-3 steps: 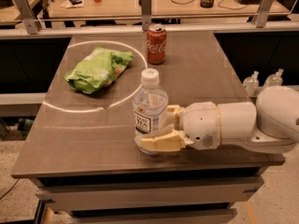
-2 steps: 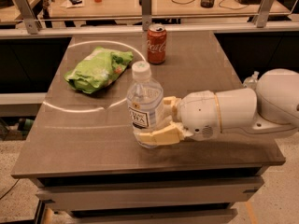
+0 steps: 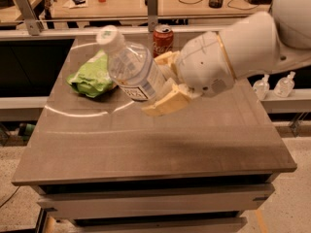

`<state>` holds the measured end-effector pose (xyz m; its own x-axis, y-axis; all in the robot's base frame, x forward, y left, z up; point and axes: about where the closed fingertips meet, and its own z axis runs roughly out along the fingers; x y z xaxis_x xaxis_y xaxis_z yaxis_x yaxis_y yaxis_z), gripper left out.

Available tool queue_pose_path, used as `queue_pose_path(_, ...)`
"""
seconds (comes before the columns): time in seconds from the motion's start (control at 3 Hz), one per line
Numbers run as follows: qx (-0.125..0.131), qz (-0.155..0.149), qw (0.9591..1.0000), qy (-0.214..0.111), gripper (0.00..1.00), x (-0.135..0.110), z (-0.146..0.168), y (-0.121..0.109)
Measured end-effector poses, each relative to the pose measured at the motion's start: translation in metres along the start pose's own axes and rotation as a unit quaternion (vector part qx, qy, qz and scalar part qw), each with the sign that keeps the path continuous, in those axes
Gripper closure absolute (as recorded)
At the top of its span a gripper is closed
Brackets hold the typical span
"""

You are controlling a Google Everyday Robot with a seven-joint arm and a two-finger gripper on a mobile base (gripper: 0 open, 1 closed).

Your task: Knock blue plastic bottle over

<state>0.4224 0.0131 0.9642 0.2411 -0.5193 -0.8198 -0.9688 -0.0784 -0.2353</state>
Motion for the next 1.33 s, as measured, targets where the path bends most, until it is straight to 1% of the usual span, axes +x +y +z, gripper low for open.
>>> queue_pose_path(0.33, -0.024, -0.073, 0.9928, 0.092, 1.00, -0.020, -0.007, -0.007)
queue_pose_path(0.67, -0.055, -0.117, 0.9728, 0.192, 1.00, -0.005, -0.011, -0.013)
queue_pose_path(1.0, -0.059, -0.154, 0.9463, 0.278, 1.00, 0.016, -0.020, -0.028)
queue_pose_path(1.33, -0.045, -0.170, 0.9139, 0.366, 1.00, 0.049, -0.041, -0.048)
